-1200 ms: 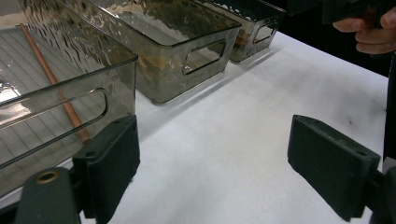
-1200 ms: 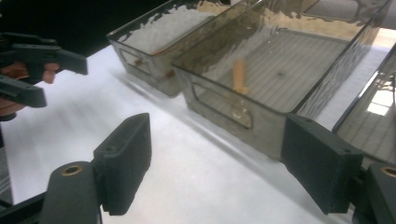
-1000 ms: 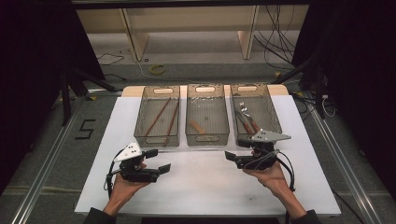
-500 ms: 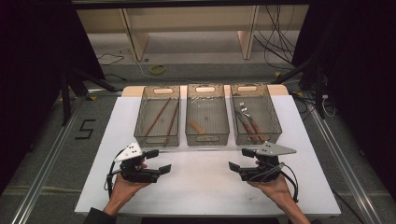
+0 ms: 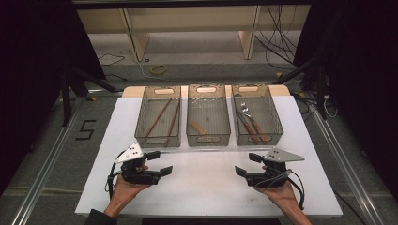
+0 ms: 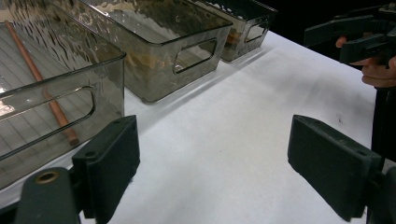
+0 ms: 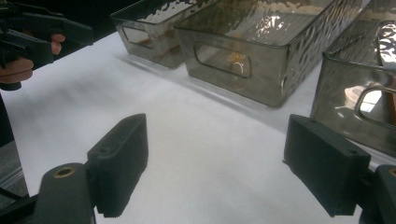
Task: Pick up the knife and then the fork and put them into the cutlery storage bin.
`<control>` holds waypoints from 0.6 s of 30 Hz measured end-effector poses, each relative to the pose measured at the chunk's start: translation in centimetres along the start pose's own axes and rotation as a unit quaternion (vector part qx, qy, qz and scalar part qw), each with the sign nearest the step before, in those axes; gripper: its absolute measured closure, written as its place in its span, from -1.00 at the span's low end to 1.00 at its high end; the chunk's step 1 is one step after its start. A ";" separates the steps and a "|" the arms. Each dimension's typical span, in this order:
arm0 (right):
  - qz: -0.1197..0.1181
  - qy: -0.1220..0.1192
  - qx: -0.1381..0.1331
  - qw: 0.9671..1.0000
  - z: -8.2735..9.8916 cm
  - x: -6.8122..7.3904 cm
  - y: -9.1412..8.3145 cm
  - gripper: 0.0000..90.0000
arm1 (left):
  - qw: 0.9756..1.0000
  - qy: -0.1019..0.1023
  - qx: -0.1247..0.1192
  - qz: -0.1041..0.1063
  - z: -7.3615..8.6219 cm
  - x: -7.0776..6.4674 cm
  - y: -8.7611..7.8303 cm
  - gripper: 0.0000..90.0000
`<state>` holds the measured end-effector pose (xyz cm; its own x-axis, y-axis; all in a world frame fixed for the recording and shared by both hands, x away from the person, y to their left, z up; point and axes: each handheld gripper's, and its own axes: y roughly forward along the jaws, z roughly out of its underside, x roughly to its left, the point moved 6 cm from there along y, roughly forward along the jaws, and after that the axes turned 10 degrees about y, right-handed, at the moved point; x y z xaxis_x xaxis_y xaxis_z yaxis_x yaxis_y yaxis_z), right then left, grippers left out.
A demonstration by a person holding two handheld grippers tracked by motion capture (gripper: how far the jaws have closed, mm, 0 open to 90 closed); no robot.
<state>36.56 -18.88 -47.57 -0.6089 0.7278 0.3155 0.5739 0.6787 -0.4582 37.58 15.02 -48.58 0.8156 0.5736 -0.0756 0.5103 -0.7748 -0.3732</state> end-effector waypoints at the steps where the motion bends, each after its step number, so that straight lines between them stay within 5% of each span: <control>1: 0.001 0.002 -0.001 1.000 0.1 0.0 -0.1 -0.49 | 1.000 0.000 0.000 0.001 0.0 0.0 0.0 -0.64; 18: 0.005 0.003 -0.005 1.000 0.6 -0.4 -0.4 -0.49 | 1.000 0.000 0.002 0.001 0.0 0.0 0.0 -0.64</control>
<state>36.22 -19.54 -48.01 -0.6007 0.7344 0.3159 0.5850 0.6731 -0.4525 37.61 15.01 -48.62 0.8163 0.5725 -0.0771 0.5076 -0.7747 -0.3771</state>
